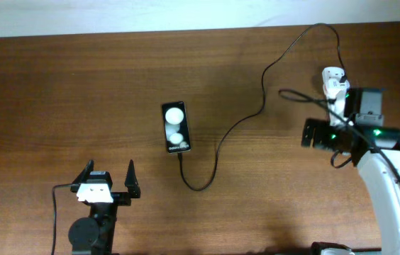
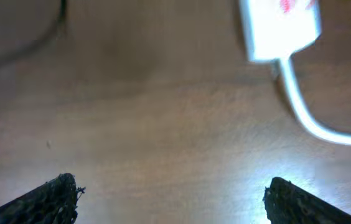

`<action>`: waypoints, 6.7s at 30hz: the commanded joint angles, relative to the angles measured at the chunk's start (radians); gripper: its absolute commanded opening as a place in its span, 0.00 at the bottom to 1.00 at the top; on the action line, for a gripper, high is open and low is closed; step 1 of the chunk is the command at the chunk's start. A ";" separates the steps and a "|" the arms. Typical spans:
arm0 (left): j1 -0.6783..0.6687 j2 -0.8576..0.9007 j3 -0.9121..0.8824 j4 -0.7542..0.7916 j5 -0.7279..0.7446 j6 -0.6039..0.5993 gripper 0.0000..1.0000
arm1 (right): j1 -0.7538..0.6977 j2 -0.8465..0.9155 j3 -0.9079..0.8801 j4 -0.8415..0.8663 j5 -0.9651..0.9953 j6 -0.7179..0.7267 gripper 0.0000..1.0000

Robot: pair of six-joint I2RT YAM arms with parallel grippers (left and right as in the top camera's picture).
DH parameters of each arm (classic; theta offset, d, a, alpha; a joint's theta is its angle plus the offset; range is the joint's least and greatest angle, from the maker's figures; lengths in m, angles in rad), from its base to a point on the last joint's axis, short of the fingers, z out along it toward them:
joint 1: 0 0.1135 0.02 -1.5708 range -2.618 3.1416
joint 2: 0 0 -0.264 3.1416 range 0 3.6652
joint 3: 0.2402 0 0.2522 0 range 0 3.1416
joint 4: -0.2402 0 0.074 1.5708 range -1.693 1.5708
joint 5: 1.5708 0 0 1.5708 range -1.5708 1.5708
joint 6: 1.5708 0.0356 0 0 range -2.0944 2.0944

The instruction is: Plug charger to phone and switch on socket

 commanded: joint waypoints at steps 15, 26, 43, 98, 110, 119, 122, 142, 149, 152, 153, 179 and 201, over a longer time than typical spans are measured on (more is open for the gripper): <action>0.007 -0.009 -0.002 -0.007 -0.007 0.015 0.99 | 0.011 -0.015 -0.243 0.229 -0.041 -0.013 0.99; 0.007 -0.009 -0.002 -0.007 -0.007 0.015 0.99 | 0.011 -0.026 -0.379 0.455 -0.101 -0.010 0.99; 0.007 -0.009 -0.002 -0.007 -0.007 0.015 0.99 | 0.011 -0.200 -0.581 0.656 -0.101 -0.010 0.99; 0.007 -0.009 -0.002 -0.007 -0.007 0.015 0.99 | 0.058 -0.914 -0.999 0.779 -0.094 -0.010 0.99; 0.007 -0.009 -0.002 -0.007 -0.007 0.015 0.99 | 0.117 -1.110 -0.999 0.777 -0.094 -0.066 0.99; 0.007 -0.009 -0.002 -0.007 -0.007 0.015 0.99 | 0.118 -1.170 -0.999 0.777 -0.098 -0.066 0.99; 0.007 -0.009 -0.002 -0.007 -0.007 0.015 0.99 | 0.130 -1.198 -0.999 0.777 -0.097 -0.066 0.99; 0.007 -0.009 -0.002 -0.007 -0.007 0.015 0.99 | 0.137 -1.307 -0.999 0.779 -0.100 -0.065 0.99; 0.007 -0.009 -0.002 -0.007 -0.007 0.015 0.99 | 0.137 -1.307 -0.999 0.780 -0.100 -0.065 0.99; 0.007 -0.009 -0.002 -0.007 -0.007 0.015 0.99 | 0.137 -1.307 -0.999 0.780 -0.100 -0.065 0.99; 0.007 -0.009 -0.002 -0.007 -0.007 0.015 0.99 | 0.137 -1.306 -0.999 0.780 -0.101 -0.065 0.99; 0.007 -0.009 -0.002 -0.007 -0.007 0.015 0.99 | 0.137 -1.306 -0.999 0.781 -0.100 -0.065 0.99; 0.007 -0.009 -0.002 -0.007 -0.007 0.015 0.99 | 0.137 -1.306 -0.999 0.781 -0.100 -0.065 0.99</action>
